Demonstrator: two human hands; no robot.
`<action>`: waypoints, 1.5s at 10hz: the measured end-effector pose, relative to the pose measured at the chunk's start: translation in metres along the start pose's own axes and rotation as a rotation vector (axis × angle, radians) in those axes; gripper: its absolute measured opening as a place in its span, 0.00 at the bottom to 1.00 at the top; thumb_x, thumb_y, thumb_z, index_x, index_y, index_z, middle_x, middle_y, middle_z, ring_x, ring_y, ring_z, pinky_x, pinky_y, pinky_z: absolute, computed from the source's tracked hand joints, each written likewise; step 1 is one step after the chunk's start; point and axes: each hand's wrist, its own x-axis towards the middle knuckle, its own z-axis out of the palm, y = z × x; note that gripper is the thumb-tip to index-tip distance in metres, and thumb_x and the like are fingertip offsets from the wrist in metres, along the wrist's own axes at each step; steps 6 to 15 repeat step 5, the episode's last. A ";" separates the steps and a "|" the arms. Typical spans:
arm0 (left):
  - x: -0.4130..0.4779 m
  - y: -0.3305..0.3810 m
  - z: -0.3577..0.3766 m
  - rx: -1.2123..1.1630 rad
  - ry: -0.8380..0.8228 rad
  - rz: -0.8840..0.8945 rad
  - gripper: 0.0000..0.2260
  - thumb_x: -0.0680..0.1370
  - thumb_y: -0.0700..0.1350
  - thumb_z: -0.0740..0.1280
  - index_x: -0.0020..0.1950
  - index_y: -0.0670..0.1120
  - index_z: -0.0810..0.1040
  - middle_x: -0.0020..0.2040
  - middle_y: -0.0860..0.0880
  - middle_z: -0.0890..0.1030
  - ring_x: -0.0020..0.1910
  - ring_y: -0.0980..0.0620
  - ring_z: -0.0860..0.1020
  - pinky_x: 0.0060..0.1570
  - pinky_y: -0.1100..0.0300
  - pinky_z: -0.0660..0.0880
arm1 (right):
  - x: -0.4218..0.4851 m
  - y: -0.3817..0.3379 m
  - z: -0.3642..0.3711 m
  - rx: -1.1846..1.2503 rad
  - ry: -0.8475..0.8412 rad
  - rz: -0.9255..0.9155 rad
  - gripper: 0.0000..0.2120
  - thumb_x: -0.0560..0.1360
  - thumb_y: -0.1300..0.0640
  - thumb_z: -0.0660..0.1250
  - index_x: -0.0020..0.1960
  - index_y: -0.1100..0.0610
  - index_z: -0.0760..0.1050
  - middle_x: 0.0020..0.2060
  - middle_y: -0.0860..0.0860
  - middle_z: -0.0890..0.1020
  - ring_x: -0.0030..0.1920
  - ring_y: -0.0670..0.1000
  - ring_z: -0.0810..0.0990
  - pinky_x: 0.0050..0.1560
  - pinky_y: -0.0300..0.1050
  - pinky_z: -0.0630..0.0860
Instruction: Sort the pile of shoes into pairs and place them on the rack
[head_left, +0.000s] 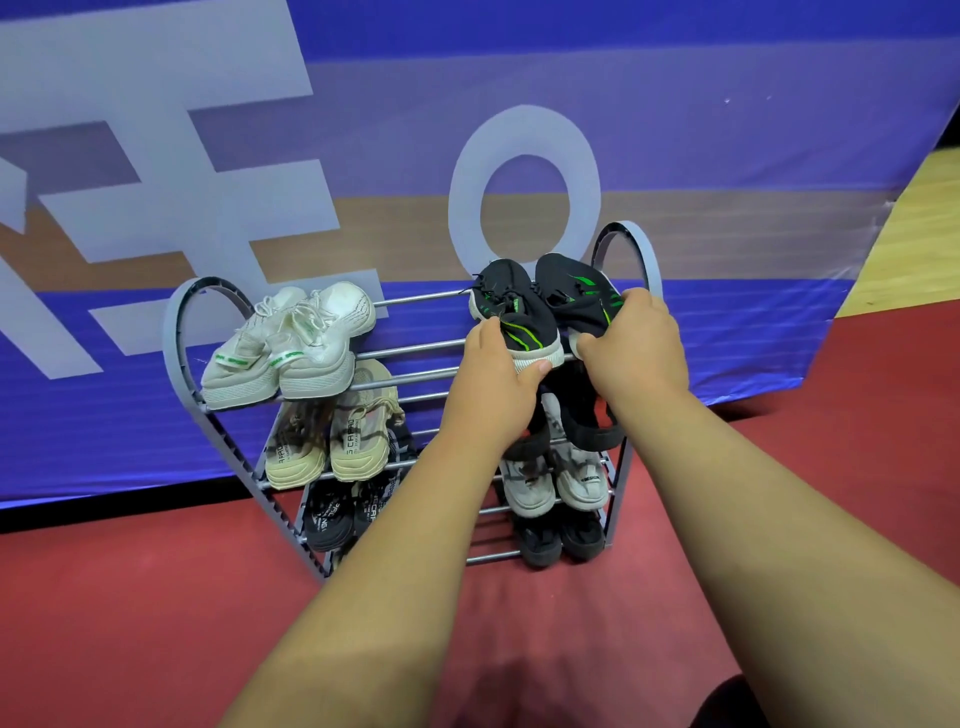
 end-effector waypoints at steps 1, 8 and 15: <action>0.000 0.001 -0.008 -0.034 -0.015 -0.017 0.26 0.79 0.52 0.72 0.75 0.49 0.70 0.72 0.51 0.73 0.69 0.50 0.73 0.61 0.58 0.70 | -0.004 -0.004 -0.002 -0.102 0.016 0.025 0.22 0.73 0.49 0.74 0.61 0.59 0.74 0.58 0.56 0.79 0.61 0.63 0.73 0.56 0.56 0.74; 0.040 -0.007 -0.070 -0.107 -0.146 -0.120 0.11 0.80 0.47 0.71 0.62 0.53 0.83 0.57 0.59 0.84 0.52 0.63 0.82 0.55 0.65 0.76 | -0.016 -0.037 0.016 0.270 0.040 -0.259 0.18 0.78 0.54 0.70 0.67 0.55 0.78 0.62 0.48 0.80 0.68 0.53 0.72 0.65 0.42 0.66; 0.040 -0.007 -0.070 -0.107 -0.146 -0.120 0.11 0.80 0.47 0.71 0.62 0.53 0.83 0.57 0.59 0.84 0.52 0.63 0.82 0.55 0.65 0.76 | -0.016 -0.037 0.016 0.270 0.040 -0.259 0.18 0.78 0.54 0.70 0.67 0.55 0.78 0.62 0.48 0.80 0.68 0.53 0.72 0.65 0.42 0.66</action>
